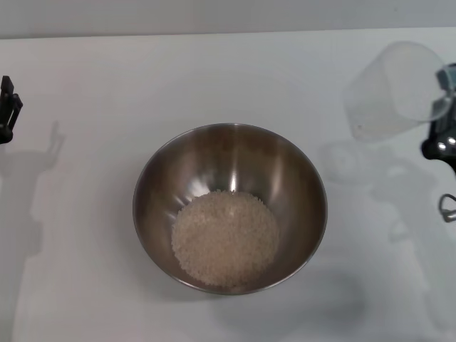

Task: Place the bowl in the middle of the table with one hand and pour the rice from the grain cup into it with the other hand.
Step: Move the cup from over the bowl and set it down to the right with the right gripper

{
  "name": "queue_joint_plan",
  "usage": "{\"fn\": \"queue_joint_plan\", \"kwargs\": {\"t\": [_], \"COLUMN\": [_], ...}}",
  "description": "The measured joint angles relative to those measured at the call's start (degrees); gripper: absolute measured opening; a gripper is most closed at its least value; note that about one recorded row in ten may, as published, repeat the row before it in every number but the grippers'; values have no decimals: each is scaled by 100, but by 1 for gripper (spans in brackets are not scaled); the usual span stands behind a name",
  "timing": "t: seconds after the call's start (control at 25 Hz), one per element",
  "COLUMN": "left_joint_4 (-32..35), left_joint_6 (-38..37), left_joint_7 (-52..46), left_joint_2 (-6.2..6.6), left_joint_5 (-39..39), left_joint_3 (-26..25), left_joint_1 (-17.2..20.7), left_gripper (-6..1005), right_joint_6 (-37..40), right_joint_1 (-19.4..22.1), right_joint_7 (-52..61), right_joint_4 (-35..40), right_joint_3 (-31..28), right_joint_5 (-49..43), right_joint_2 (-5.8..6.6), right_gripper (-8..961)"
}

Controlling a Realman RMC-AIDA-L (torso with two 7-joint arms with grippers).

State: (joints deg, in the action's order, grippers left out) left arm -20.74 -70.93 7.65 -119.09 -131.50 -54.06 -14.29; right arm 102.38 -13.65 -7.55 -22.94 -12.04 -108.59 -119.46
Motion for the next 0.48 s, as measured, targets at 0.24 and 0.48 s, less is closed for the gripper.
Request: {"fn": "queue_joint_plan", "kwargs": {"t": [0.24,0.48], "left_joint_4": [12,4], "left_joint_6": [0,11], "left_joint_7": [0,0], "left_joint_2": [0,0], "left_joint_5": [10,19], "left_joint_3": [23,65], "left_joint_1": [-24,-29], "left_gripper": [847,847], "right_joint_6": [-436,-1032], "right_joint_1": [64,-153], "right_joint_7": [695,853], "right_joint_4": [725,1050], "right_joint_3": [-537,-735], "right_joint_5": [6,5], "right_joint_2": [7,13], "right_gripper": [5,5]}}
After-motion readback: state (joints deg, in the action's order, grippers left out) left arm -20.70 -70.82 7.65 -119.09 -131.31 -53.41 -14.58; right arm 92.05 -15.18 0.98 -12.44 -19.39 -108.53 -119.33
